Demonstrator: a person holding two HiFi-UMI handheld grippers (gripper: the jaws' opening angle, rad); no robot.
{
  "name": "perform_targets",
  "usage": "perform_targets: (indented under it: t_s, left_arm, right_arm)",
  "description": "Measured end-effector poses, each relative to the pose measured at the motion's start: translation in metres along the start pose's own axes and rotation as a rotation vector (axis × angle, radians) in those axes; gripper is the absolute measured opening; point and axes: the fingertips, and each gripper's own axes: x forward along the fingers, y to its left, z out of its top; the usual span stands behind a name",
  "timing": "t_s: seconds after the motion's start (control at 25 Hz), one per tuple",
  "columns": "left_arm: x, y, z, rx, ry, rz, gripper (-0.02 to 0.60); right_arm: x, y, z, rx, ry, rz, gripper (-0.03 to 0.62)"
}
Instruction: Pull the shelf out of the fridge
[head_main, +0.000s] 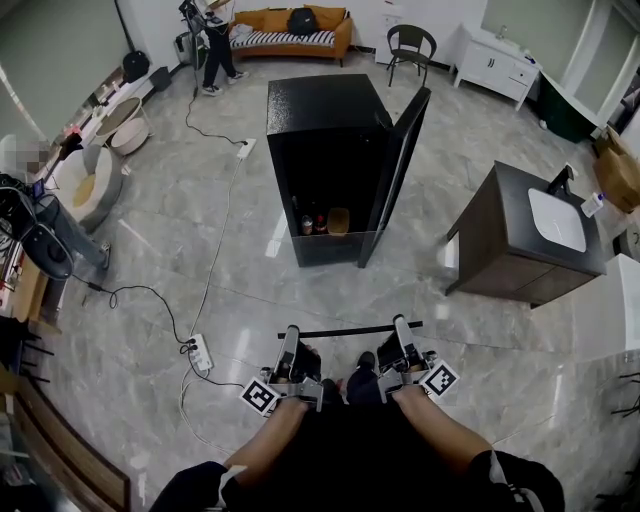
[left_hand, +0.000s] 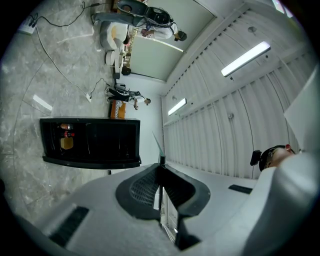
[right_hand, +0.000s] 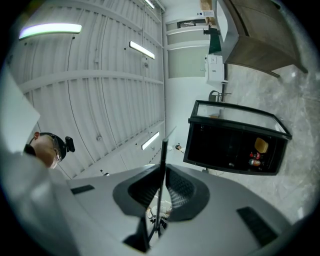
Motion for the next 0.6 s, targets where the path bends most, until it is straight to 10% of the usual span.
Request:
perform_targets:
  t_s: [0.6]
  left_arm:
    - [0.005,0.005,0.009,0.008,-0.006,-0.015,0.034]
  right_arm:
    - [0.012,-0.005,-0.004,-0.004,0.017,0.021,0.041]
